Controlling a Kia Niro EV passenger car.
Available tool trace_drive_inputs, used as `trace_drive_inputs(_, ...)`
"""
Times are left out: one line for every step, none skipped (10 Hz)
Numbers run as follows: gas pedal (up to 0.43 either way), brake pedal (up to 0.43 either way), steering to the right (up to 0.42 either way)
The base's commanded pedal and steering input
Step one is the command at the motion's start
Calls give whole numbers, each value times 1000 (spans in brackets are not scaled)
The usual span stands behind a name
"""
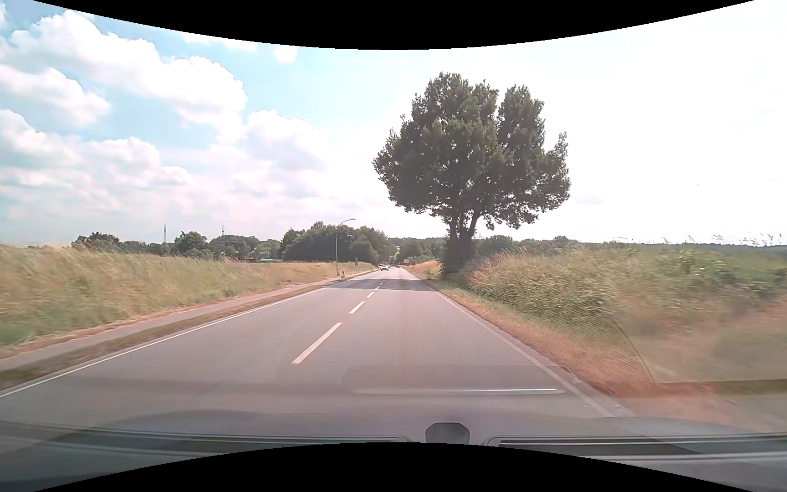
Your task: Follow the waypoints while adhering to traffic rules and regulations
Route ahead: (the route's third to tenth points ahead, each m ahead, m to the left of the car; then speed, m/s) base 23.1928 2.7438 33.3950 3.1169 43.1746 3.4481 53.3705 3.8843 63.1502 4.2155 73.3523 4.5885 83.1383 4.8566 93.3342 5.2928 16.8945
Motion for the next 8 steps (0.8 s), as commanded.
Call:
trace_drive_inputs(130,0,-11)
trace_drive_inputs(138,0,-11)
trace_drive_inputs(138,0,-11)
trace_drive_inputs(138,0,-11)
trace_drive_inputs(138,0,-10)
trace_drive_inputs(138,0,-9)
trace_drive_inputs(138,0,-9)
trace_drive_inputs(138,0,-8)
